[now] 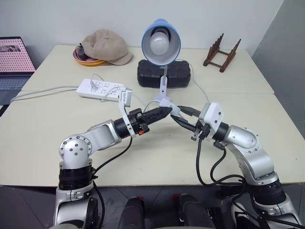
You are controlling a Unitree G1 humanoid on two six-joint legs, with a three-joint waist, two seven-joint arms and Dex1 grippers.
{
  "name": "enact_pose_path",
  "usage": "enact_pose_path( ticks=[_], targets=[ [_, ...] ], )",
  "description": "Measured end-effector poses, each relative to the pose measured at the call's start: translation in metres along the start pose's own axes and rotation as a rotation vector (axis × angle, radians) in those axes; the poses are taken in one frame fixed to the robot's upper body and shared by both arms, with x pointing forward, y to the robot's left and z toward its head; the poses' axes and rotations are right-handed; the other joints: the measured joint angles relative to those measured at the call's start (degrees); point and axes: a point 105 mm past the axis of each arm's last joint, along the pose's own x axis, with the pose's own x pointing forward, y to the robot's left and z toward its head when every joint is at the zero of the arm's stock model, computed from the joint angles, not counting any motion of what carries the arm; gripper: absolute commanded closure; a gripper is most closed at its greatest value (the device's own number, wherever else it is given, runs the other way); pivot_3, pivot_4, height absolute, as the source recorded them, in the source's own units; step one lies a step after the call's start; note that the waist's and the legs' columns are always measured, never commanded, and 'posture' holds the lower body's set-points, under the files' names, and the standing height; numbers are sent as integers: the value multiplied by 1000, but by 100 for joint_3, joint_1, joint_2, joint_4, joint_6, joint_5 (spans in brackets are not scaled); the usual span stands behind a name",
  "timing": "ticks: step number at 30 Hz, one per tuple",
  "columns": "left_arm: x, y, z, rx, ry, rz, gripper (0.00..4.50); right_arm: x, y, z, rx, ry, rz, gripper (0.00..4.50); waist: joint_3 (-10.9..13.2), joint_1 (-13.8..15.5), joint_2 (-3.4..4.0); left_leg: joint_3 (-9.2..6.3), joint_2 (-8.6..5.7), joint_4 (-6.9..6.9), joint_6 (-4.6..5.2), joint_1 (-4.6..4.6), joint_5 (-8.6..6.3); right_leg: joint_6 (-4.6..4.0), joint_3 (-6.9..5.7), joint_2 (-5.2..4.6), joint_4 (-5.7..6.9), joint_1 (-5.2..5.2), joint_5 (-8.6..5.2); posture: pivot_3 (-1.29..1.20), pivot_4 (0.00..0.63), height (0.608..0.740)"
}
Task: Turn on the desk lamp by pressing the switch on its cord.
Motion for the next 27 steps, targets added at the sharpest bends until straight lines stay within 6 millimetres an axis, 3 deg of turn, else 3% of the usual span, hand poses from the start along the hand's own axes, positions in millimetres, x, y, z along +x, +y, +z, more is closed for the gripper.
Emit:
enact_pose_path(
  ticks=[3,12,23,25,27],
  targets=[
    [0,1,0,-1,-1,6,2492,0,0,0,1,1,0,3437,0,0,0,0,0,0,0,0,0,0,0,0,-2,0,0,0,150,740],
    [0,1,1,-19,-11,14,4000,-1,2,-1,4,1,-1,3437,0,2,0,0,0,-4,0,0,0,0,0,0,-4,-1,0,0,150,740],
    [0,0,2,-33,-16,11,4010,-2,2,1,0,-4,-5,3437,0,3,0,0,0,-7,-1,-1,-1,0,0,0,-8,-1,0,0,150,740],
    [0,-1,2,-27,-12,14,3309,-2,2,1,0,-4,-6,3437,0,3,0,0,0,-9,-1,0,-1,0,0,0,-9,-1,0,0,150,740],
    [0,-1,1,-25,-9,12,3028,-2,2,1,-1,-3,-4,3437,0,3,0,0,0,-12,-1,0,-1,-1,0,0,-11,-1,0,0,150,740]
  ],
)
